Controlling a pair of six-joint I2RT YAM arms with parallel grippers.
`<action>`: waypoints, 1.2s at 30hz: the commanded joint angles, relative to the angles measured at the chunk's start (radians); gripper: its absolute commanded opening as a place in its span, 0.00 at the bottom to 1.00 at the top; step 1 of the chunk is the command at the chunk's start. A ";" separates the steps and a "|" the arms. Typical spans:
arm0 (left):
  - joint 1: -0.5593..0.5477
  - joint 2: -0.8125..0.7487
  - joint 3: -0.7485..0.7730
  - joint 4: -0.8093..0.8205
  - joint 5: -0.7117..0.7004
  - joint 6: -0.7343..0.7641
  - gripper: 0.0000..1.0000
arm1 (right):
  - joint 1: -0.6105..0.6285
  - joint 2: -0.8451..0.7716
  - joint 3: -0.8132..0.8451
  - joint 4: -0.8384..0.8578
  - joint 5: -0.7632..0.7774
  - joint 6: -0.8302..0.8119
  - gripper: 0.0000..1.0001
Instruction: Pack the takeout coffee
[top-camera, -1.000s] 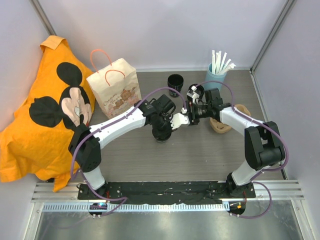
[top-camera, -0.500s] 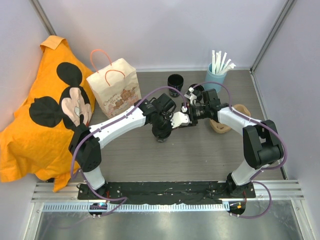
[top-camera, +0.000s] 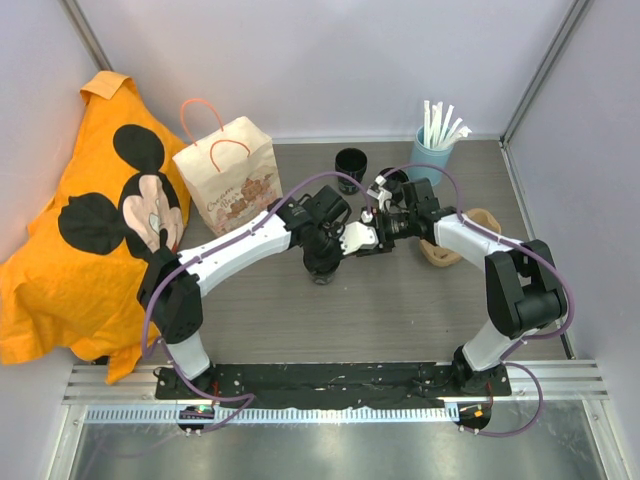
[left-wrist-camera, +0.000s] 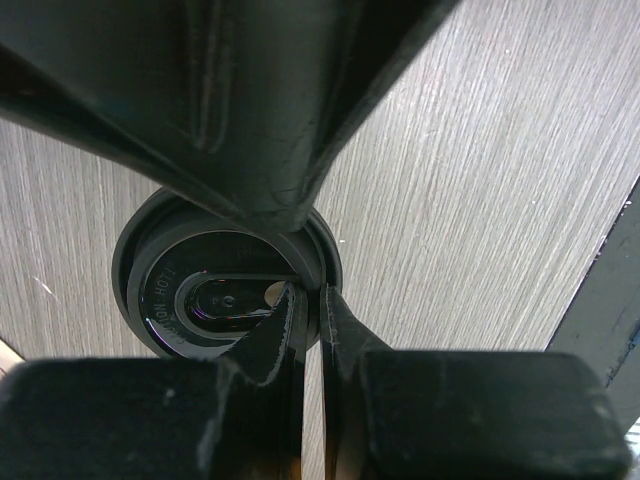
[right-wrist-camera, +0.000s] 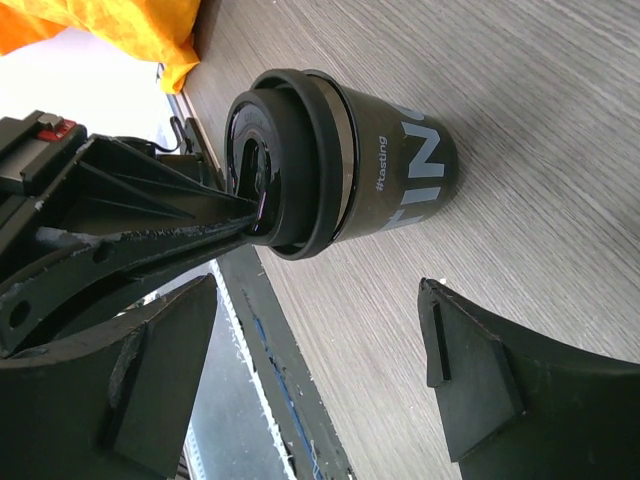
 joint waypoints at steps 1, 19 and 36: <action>0.016 0.001 0.039 0.018 0.019 -0.007 0.00 | 0.012 -0.022 0.036 0.001 0.011 -0.028 0.87; 0.076 0.027 0.060 0.003 0.166 -0.014 0.00 | 0.035 -0.012 0.048 -0.015 -0.006 -0.046 0.84; 0.076 0.034 0.062 0.002 0.123 -0.015 0.00 | 0.035 0.044 0.109 -0.021 -0.018 -0.031 0.82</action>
